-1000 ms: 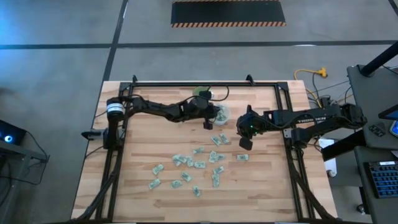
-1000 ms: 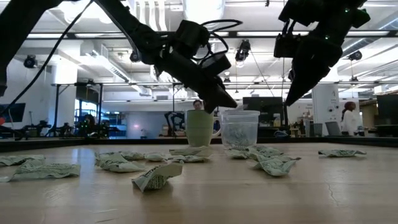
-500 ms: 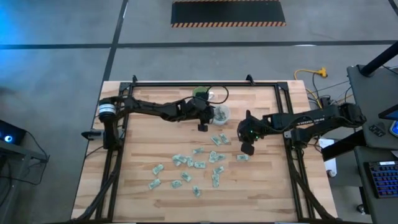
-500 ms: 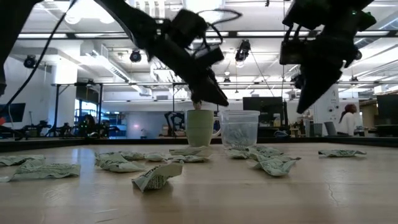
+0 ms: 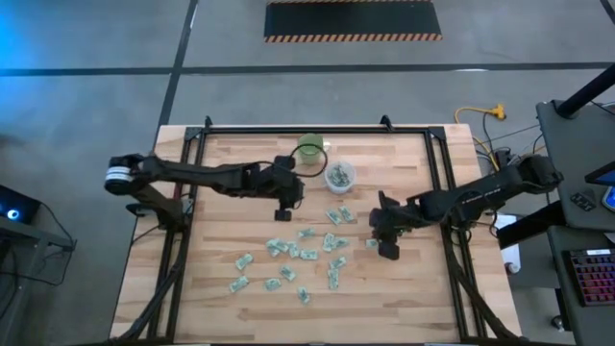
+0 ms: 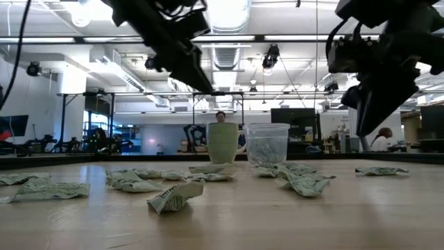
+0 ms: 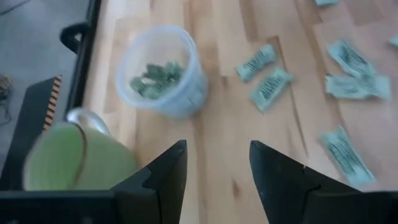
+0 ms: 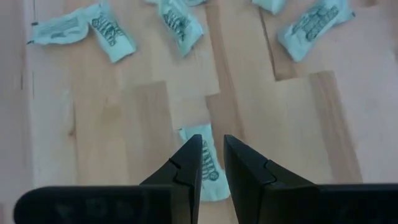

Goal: Pick and place Stevia / Truvia into bins
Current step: Put the stevia packet into the transparent container

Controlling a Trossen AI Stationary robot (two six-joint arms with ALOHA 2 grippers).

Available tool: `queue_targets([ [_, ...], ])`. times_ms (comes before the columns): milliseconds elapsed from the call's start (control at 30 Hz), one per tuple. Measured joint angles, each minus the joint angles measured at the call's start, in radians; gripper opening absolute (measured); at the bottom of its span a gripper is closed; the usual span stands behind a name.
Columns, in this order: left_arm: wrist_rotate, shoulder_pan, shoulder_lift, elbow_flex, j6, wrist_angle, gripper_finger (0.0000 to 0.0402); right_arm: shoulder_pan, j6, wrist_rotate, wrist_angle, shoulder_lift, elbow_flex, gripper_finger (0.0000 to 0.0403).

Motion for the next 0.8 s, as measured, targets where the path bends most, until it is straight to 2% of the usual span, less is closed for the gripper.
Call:
queue_targets([
  [400,0.001,-0.026,-0.161,-0.263,-0.101,0.073,0.0158,0.019,0.029,0.005,0.09,0.162,-0.025,0.0057],
  [800,0.001,-0.029,-0.208,-0.313,-0.137,0.104,0.0158,0.019,0.056,-0.001,0.133,0.24,-0.02,0.0055],
])
